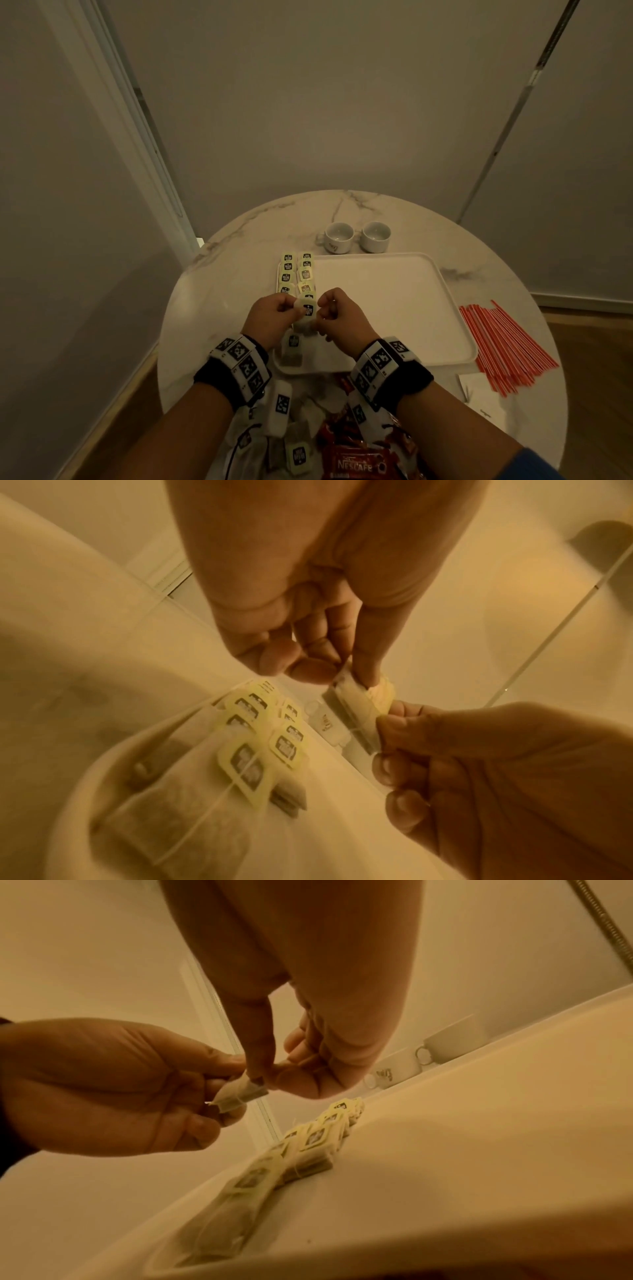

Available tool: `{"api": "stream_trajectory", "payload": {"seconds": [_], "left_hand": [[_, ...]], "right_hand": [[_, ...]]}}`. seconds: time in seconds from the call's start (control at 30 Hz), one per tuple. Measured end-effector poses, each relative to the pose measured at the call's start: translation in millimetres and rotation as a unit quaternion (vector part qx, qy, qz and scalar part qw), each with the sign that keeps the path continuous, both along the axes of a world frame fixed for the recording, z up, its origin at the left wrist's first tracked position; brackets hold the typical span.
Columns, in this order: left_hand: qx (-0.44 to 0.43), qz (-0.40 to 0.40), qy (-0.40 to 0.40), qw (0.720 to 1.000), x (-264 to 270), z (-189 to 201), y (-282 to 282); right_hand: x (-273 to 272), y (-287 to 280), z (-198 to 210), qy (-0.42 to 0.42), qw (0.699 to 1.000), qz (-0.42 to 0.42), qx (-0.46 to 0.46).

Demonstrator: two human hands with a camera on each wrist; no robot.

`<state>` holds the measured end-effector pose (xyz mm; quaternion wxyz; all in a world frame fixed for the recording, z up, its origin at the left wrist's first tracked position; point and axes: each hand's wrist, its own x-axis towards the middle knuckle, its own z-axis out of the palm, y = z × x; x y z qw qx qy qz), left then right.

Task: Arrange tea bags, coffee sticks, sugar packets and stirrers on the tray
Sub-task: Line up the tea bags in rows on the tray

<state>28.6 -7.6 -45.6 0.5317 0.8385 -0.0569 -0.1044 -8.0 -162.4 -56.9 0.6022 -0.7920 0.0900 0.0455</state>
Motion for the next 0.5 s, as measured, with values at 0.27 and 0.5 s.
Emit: {"api": "stream_trajectory", "payload": {"seconds": [0.27,0.5], "left_hand": [[0.067,0.000,-0.018,0.998,-1,-11,3],[0.275,-0.071,-0.069,0.956,-24,-24,19]], "right_hand": [[10,1,-8,0.078,0.995,-0.020,-0.065],[10,-1,-20,0.146,0.977,-0.008,-0.153]]}}
